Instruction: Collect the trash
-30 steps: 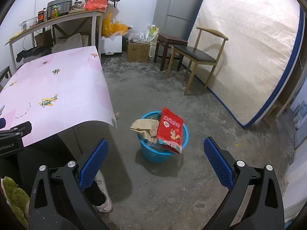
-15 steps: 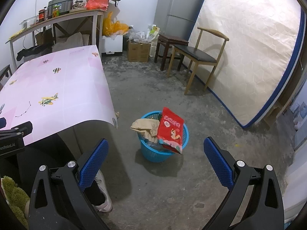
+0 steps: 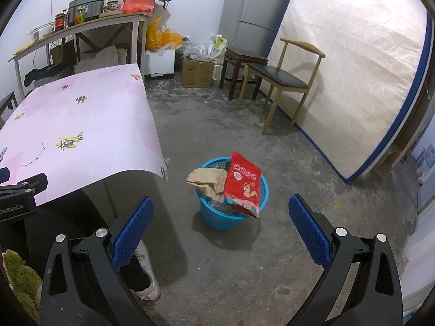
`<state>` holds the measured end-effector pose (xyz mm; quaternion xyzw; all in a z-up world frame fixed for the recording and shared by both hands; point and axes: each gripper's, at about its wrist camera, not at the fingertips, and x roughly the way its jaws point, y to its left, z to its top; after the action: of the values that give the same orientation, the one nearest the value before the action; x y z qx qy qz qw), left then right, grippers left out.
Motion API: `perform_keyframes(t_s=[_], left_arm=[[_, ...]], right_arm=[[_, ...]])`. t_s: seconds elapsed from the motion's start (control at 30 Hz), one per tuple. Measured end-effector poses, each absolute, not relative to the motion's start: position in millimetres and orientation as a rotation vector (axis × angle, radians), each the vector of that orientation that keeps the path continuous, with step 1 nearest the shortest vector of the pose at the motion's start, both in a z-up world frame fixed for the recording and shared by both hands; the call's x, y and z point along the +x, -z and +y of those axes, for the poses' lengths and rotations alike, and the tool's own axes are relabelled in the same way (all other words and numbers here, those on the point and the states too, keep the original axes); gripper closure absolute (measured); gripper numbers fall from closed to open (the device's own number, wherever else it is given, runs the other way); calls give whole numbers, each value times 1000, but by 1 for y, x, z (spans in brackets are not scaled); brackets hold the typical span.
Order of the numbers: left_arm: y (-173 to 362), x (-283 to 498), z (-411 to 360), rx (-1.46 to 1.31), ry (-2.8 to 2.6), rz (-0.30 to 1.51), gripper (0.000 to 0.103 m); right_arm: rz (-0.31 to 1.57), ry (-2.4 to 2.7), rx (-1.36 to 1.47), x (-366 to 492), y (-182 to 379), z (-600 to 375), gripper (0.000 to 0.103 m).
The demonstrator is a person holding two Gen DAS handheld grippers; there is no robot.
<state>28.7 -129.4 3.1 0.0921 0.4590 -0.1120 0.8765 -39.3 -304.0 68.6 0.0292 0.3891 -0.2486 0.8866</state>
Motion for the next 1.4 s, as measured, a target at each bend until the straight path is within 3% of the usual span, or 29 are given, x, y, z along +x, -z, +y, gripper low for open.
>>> perform_keyframes(t_s=[1.4], left_arm=[[-2, 30, -128, 193, 236, 960, 6]], right_arm=[[801, 501, 42, -33, -70, -306, 7]])
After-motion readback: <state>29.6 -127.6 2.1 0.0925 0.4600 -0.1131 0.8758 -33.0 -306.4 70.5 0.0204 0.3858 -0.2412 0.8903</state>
